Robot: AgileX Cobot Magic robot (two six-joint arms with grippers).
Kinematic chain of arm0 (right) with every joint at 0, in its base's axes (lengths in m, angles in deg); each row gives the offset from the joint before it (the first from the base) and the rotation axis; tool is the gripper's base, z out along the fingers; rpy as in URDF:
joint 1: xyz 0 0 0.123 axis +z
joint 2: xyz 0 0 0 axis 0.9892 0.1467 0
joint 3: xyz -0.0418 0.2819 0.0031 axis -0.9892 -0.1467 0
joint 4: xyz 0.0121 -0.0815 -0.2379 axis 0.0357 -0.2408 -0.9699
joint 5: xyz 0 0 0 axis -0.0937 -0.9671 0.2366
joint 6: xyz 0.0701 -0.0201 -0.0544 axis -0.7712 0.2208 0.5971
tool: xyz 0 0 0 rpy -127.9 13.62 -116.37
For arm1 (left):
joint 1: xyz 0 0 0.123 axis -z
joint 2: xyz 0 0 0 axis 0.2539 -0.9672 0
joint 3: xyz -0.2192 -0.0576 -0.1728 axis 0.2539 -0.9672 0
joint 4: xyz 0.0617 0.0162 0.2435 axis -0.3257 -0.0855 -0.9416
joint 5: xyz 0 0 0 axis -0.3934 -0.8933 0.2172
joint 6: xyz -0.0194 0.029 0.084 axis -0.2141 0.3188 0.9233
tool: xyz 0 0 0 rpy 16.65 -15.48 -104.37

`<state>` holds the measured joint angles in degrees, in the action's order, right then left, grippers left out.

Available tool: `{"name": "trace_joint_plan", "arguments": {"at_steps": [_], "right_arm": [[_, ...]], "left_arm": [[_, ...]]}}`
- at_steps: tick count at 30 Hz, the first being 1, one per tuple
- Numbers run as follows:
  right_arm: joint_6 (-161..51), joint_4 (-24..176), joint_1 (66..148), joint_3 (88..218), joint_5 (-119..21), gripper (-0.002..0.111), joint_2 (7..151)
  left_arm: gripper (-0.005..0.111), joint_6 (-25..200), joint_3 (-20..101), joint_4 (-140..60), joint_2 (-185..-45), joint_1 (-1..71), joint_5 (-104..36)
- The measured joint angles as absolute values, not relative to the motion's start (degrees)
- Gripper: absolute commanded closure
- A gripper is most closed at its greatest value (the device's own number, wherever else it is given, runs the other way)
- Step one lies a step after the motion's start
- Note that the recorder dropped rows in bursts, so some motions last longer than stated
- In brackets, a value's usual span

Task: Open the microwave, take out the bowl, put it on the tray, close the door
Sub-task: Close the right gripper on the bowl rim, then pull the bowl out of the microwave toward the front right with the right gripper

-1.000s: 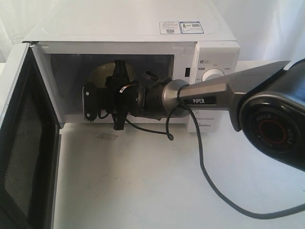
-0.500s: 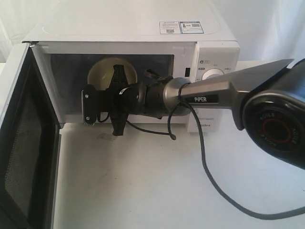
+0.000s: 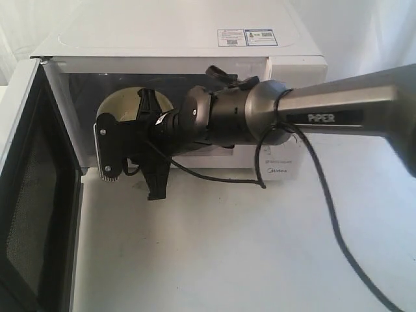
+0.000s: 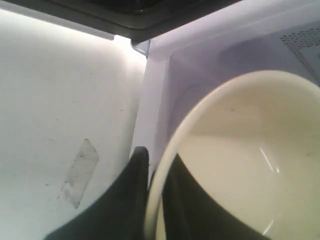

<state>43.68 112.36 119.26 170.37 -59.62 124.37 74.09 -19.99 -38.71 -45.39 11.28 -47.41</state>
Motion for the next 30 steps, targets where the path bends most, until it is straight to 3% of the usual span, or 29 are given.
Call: {"name": "trace_joint_plan", "arguments": {"at_steps": [11, 18, 23, 30], "right_arm": [[31.9, 108.3, 122.4, 156.4, -69.4, 0.108, 110.1], [2.0, 87.3, 123.2, 152.2, -88.5, 0.108, 101.0], [-8.4, 82.4, 123.2, 151.6, -101.4, 0.108, 95.6], [-15.4, 81.6, 120.9, 146.4, -101.2, 0.108, 88.5]], "left_arm": [[0.107, 74.1, -20.0, -38.7, -45.4, 11.3, -47.4], [0.107, 74.1, -20.0, -38.7, -45.4, 11.3, -47.4], [0.107, 74.1, -20.0, -38.7, -45.4, 11.3, -47.4], [0.107, 74.1, -20.0, -38.7, -45.4, 11.3, -47.4]]}}
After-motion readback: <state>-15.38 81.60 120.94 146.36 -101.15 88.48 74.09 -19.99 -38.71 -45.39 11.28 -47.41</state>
